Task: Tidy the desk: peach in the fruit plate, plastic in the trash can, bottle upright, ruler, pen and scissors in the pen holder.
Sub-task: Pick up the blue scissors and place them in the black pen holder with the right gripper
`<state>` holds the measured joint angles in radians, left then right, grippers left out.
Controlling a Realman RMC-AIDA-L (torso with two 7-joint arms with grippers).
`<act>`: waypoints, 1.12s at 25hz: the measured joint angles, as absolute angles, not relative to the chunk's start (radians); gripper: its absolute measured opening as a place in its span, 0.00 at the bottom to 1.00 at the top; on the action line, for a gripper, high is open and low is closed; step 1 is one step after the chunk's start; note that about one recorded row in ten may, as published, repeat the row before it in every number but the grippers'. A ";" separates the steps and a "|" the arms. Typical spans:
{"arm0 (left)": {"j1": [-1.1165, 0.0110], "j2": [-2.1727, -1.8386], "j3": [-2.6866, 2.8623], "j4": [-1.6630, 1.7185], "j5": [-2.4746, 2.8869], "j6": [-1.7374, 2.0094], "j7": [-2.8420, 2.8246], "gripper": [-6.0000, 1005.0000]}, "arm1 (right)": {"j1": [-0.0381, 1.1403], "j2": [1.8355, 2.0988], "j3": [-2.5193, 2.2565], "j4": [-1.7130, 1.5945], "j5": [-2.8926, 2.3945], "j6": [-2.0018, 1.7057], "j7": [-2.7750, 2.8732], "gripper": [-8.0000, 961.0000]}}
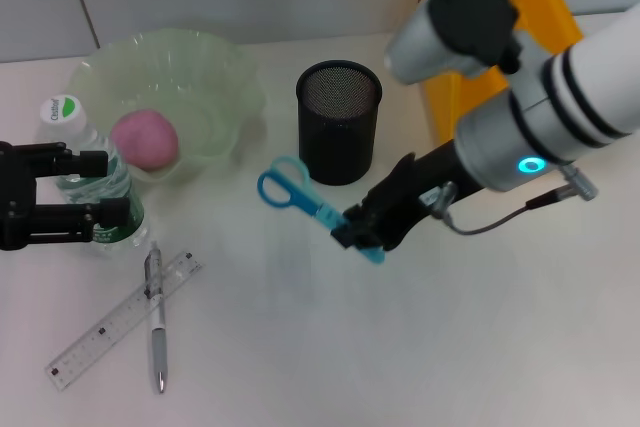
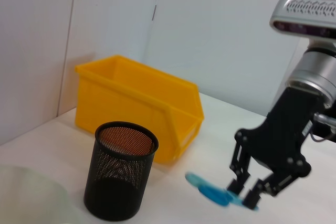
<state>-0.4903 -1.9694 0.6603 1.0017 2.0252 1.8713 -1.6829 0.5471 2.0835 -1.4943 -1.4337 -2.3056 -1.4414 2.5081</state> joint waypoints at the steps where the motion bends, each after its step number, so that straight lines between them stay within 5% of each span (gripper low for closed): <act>1: -0.490 -1.969 0.660 1.002 2.025 1.871 -1.683 0.75 | 0.547 2.084 -1.494 -1.434 -2.306 -1.441 2.508 0.22; 28: -0.507 -2.005 0.667 0.977 2.022 1.902 -1.705 0.75 | 0.468 2.080 -1.287 -1.298 -2.001 -1.039 2.046 0.23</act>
